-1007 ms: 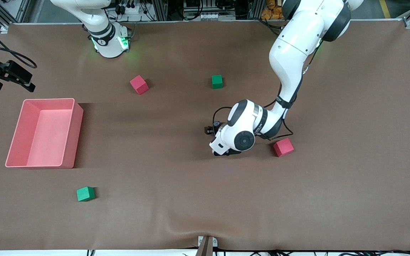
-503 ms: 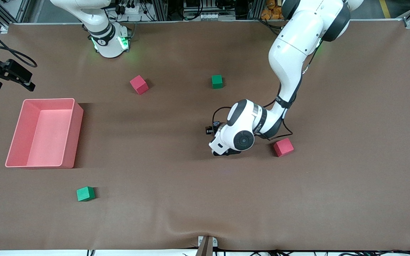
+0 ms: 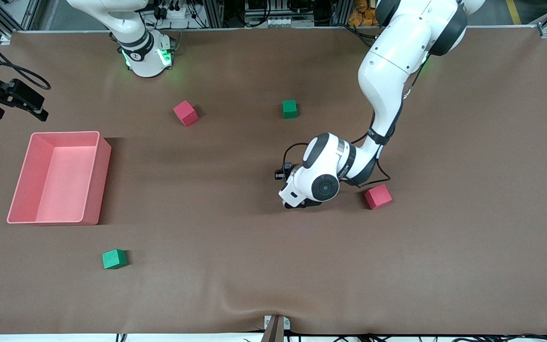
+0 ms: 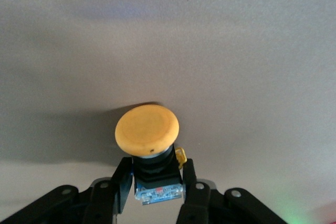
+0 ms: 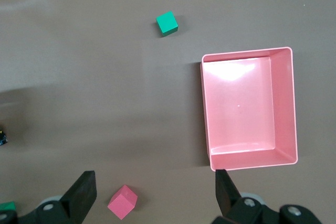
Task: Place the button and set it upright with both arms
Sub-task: 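Grasp the button with the left gripper while the right gripper withdraws, then lift and turn the button upright with the left gripper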
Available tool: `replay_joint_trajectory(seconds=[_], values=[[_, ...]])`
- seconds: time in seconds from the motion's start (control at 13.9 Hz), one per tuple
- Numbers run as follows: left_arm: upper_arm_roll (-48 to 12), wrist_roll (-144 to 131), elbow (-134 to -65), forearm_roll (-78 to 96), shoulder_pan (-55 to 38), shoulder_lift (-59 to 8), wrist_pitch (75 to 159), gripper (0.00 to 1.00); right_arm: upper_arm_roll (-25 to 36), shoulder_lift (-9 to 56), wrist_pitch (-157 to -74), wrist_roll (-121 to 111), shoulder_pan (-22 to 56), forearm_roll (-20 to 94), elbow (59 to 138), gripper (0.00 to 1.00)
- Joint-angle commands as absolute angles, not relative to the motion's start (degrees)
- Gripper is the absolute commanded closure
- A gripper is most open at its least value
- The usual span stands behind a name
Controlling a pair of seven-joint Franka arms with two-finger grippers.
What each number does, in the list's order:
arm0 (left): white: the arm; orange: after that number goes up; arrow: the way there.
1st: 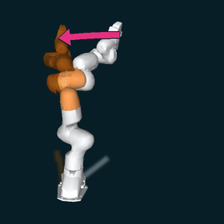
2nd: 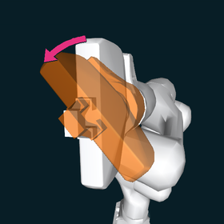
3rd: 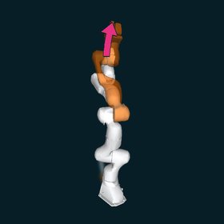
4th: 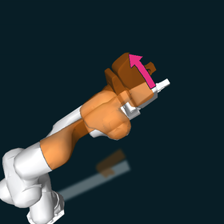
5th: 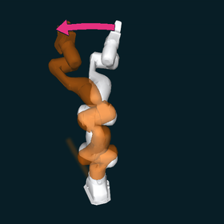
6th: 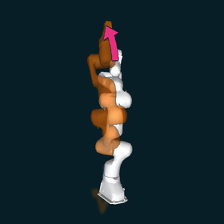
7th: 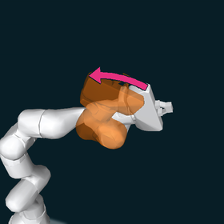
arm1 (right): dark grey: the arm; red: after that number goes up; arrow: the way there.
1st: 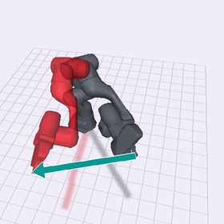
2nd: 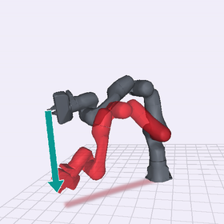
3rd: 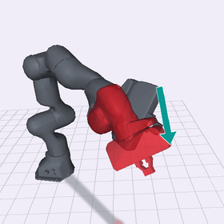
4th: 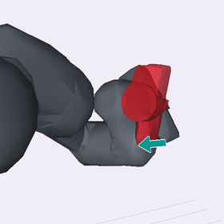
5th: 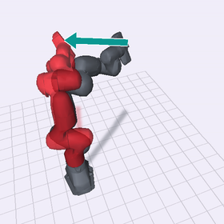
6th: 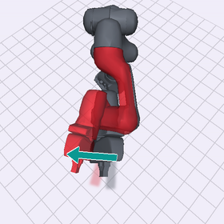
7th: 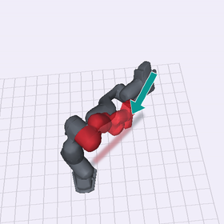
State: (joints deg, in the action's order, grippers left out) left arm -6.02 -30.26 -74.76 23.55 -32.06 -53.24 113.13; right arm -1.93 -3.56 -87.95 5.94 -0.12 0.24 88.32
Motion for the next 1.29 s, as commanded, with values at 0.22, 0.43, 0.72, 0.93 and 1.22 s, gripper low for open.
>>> replay_joint_trajectory(seconds=[0.22,0.43,0.72,0.93,1.22], values=[[-5.2,-33.2,-73.2,23.7,-33.7,-53.3,114.4,1.00,-1.5,-2.6,-86.3,2.2,0.4,-0.6,86.7,0.00],[-3.4,-34.6,-73.2,23.2,-36.0,-50.7,114.5,1.00,-1.5,-2.7,-86.2,2.3,0.5,-0.6,86.7,0.00],[2.3,-37.2,-73.2,20.8,-41.5,-46.7,116.9,1.00,-1.6,-2.7,-86.2,2.2,0.5,-0.6,86.7,0.00],[9.6,-43.8,-73.2,17.6,-48.9,-46.1,120.7,1.00,-1.6,-2.6,-86.2,2.5,0.5,-0.6,86.7,0.00],[18.2,-52.4,-73.3,14.4,-58.0,-47.0,129.3,1.00,-1.7,-2.7,-86.2,2.5,0.5,-0.6,86.7,0.00]])
